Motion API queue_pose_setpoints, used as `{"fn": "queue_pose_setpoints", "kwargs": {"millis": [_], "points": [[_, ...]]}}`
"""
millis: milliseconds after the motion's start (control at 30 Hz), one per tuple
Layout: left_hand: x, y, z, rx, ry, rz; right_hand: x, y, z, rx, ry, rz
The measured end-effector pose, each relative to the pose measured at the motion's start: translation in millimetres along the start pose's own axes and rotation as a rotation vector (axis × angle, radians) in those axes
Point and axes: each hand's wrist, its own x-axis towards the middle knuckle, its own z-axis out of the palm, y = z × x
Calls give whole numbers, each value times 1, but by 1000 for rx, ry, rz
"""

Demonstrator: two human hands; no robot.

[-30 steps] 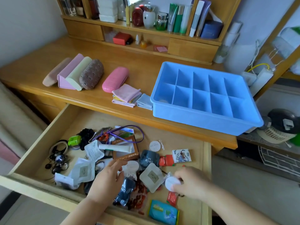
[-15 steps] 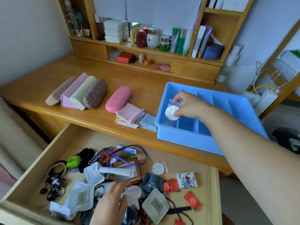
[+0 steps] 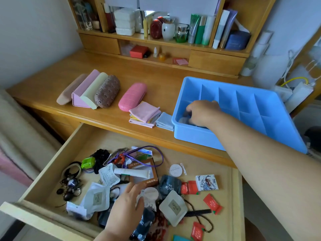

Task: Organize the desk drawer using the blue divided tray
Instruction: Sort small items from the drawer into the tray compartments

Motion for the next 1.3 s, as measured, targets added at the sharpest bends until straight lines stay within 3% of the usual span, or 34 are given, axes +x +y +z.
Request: {"fn": "queue_pose_setpoints", "kwargs": {"millis": [133, 200, 400, 467, 500, 600, 667, 733, 867, 1000, 1100, 1300], "points": [[2, -2, 5, 151, -44, 89, -1, -1, -5, -2, -79, 16], [5, 0, 7, 229, -112, 59, -7, 2, -2, 93, -13, 7], [21, 18, 7, 471, -134, 66, -60, 16, 10, 511, 623, -147], [22, 22, -1, 521, -60, 90, -85, 14, 17, 564, 737, -276], [22, 23, -5, 438, 16, 86, -96, 12, 22, 598, 738, -337], [18, 40, -23, -107, 180, 15, -115, 4, 38, 747, 499, -395], [14, 61, -34, -515, 153, -23, -116, -4, 49, 798, 238, -385], [11, 79, -39, -696, 90, 10, -117, -12, 60, 798, 12, -411], [10, 88, -35, -796, 71, 34, -115, -19, 58, 798, -47, -410], [8, 58, -21, -727, 98, -96, -81, 11, 5, 871, 230, -294], [1, 24, -10, -585, 123, -219, -40, 33, -30, 674, 355, -188], [-4, -4, -4, -501, 148, -322, 0, 8, -13, 153, -85, -215]]}}
